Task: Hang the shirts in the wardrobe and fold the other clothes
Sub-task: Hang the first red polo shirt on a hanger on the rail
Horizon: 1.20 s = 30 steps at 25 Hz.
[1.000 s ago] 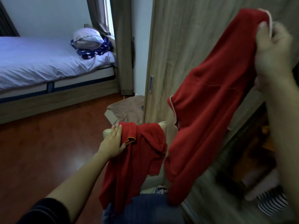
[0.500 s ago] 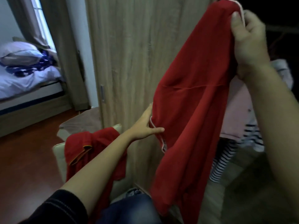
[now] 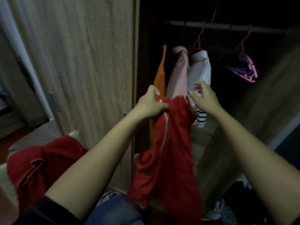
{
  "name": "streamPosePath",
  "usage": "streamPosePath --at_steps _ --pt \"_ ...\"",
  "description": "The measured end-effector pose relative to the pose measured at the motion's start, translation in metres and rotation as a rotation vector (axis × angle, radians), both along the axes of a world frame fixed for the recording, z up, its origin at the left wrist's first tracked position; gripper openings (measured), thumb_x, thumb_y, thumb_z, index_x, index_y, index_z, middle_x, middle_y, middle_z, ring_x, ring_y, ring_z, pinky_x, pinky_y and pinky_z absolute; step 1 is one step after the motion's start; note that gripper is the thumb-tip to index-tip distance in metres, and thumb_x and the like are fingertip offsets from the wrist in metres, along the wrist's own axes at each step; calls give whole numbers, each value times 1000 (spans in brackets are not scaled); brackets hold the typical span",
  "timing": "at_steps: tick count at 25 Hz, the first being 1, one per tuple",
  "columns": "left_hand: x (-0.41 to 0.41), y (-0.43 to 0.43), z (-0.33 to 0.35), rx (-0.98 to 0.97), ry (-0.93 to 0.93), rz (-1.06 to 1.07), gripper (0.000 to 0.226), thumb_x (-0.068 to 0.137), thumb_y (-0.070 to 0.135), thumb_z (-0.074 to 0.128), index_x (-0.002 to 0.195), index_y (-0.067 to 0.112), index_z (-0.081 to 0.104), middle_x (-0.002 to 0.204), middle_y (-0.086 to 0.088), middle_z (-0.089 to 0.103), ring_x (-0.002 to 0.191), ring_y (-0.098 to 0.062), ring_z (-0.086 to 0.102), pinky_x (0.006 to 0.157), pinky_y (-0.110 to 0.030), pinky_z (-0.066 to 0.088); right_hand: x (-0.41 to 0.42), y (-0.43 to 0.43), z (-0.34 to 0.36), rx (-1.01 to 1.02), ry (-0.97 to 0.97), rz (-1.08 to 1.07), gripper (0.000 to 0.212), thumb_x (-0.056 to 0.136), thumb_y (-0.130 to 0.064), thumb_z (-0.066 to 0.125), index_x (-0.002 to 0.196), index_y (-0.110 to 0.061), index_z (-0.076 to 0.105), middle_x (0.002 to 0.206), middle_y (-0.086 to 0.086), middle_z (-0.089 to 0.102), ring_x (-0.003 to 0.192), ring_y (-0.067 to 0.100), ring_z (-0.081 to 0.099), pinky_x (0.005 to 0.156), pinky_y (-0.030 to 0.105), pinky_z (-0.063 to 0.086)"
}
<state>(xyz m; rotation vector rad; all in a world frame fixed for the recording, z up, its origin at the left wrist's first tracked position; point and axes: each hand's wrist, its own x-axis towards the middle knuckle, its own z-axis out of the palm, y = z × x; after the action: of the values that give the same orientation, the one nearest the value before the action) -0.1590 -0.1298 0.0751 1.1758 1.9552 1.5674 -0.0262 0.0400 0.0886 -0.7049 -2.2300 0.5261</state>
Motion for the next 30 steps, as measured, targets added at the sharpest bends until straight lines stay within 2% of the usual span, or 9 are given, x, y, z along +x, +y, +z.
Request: streamPosePath --at_steps 3,5,9,11,14,19,22,27,30 --pt "29 35 12 39 -106 57 27 54 26 67 68 30 44 61 -1 50 60 -21 48 59 -37 39 19 -32 -16 -122 195 -47 12 95 -18 47 101 -12 56 86 3 57 72 14 53 69 17 42" --pt "38 46 17 90 -206 109 14 53 29 64 61 33 54 58 0 52 65 -22 50 61 -39 37 34 -55 -33 -240 318 -12 18 97 -31 41 82 -23 48 71 -4 53 57 8 48 60 23 40" --pt "52 53 32 241 -317 156 12 68 21 66 57 25 62 58 -1 55 55 -21 50 56 -34 40 63 -92 -72 -241 135 154 44 71 -59 59 96 -30 36 93 -5 52 77 8 55 72 28 47" --pt "58 52 41 311 -384 141 18 78 13 67 62 20 61 59 -2 54 52 -19 50 55 -32 43 67 -92 -88 -135 19 85 56 73 -35 71 106 -28 27 106 -4 49 94 13 56 81 25 45" --pt "48 43 53 357 -446 162 16 80 13 67 67 12 60 63 -7 56 57 -21 54 56 -30 47 77 -81 -99 -106 52 -28 45 81 -2 61 104 -20 27 98 -8 51 94 19 62 80 30 49" --pt "8 35 35 225 -610 259 6 79 2 65 79 1 59 71 -9 54 62 -15 55 42 -18 51 101 -53 -66 139 60 45 34 66 15 49 69 -14 67 100 -3 63 90 3 57 80 11 42" --pt "-1 35 9 146 -704 230 8 81 2 65 83 -1 58 76 -9 54 59 -13 58 47 -18 54 97 -44 -40 24 69 -28 39 75 12 49 84 -14 76 93 -3 69 84 2 61 75 3 40" --pt "-8 39 1 163 -534 249 3 83 6 63 81 5 63 60 -3 64 48 -6 63 58 -18 56 88 -48 -26 30 72 -20 30 75 -1 65 102 -13 67 102 -2 58 93 6 57 81 0 36" --pt "-12 35 -3 51 -286 361 14 73 25 66 82 16 72 45 10 64 81 -15 68 87 -35 55 86 -53 -23 29 41 21 40 69 2 66 106 -13 64 105 -4 53 96 5 56 81 -2 35"
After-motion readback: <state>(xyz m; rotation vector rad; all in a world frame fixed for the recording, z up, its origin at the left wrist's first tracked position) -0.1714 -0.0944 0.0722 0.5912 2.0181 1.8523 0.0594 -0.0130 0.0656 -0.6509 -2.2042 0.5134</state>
